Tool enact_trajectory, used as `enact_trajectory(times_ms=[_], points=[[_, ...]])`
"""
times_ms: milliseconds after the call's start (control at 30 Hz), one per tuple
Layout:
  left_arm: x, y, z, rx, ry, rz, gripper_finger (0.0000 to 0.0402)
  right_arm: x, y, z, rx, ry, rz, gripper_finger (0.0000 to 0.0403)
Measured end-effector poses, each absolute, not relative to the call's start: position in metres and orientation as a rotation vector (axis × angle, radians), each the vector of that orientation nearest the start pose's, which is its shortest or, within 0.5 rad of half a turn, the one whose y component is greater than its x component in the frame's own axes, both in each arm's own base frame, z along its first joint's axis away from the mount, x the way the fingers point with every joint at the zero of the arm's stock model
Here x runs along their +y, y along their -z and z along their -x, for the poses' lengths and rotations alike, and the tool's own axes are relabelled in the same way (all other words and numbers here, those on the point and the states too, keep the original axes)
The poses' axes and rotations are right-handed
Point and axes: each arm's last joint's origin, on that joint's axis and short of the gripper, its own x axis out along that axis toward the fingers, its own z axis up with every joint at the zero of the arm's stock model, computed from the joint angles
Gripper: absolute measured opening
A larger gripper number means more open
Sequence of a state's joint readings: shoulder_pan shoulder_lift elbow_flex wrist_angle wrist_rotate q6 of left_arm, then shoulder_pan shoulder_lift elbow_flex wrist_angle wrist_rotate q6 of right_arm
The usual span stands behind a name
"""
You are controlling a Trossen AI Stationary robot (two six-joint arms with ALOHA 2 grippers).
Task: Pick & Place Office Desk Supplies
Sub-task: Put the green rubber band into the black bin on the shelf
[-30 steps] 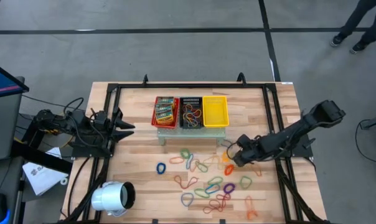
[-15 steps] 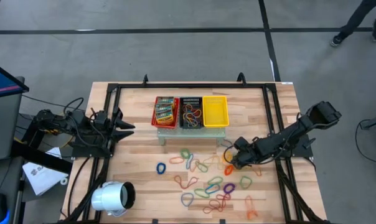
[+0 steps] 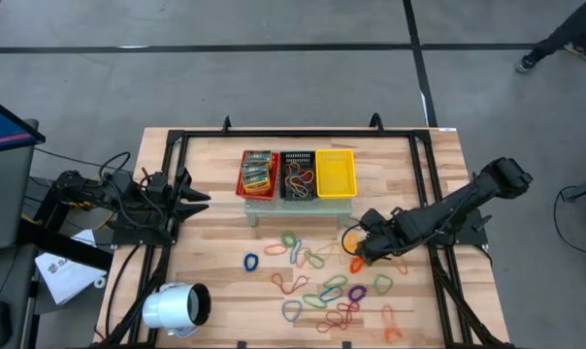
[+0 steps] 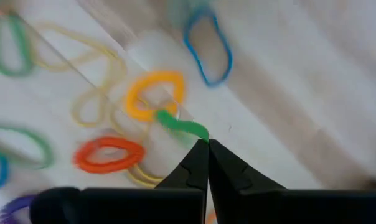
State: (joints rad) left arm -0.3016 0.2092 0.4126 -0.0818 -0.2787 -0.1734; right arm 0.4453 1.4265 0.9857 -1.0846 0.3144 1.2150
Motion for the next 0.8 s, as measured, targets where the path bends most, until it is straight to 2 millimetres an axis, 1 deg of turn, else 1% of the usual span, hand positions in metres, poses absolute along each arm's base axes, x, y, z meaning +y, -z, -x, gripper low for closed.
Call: enact_trajectory(times_ms=[200,267,367,467,600,800], points=[[-0.017,-0.278,-0.083,-0.114,0.033,0.208,0.0099,0.095,-0.285,-0.230,1.043,0.682,-0.333,0.0001],[-0.017,-0.278,-0.083,-0.114,0.033,0.208,0.0099,0.094,-0.304,-0.235,0.958,0.669,-0.291,0.0001],[-0.018,-0.278,-0.083,-0.114,0.033,0.208,0.0099,0.088,-0.327,-0.244,0.850,0.663,-0.233,0.0001],[-0.017,-0.278,-0.083,-0.115,0.033,0.208,0.0099,0.074,-0.340,-0.258,0.758,0.664,-0.187,0.0000],[-0.017,-0.278,-0.083,-0.115,0.033,0.208,0.0099,0.048,-0.347,-0.277,0.680,0.667,-0.141,0.0000],[-0.017,-0.278,-0.083,-0.115,0.033,0.208,0.0099,0.005,-0.356,-0.291,0.596,0.744,-0.131,0.0000]])
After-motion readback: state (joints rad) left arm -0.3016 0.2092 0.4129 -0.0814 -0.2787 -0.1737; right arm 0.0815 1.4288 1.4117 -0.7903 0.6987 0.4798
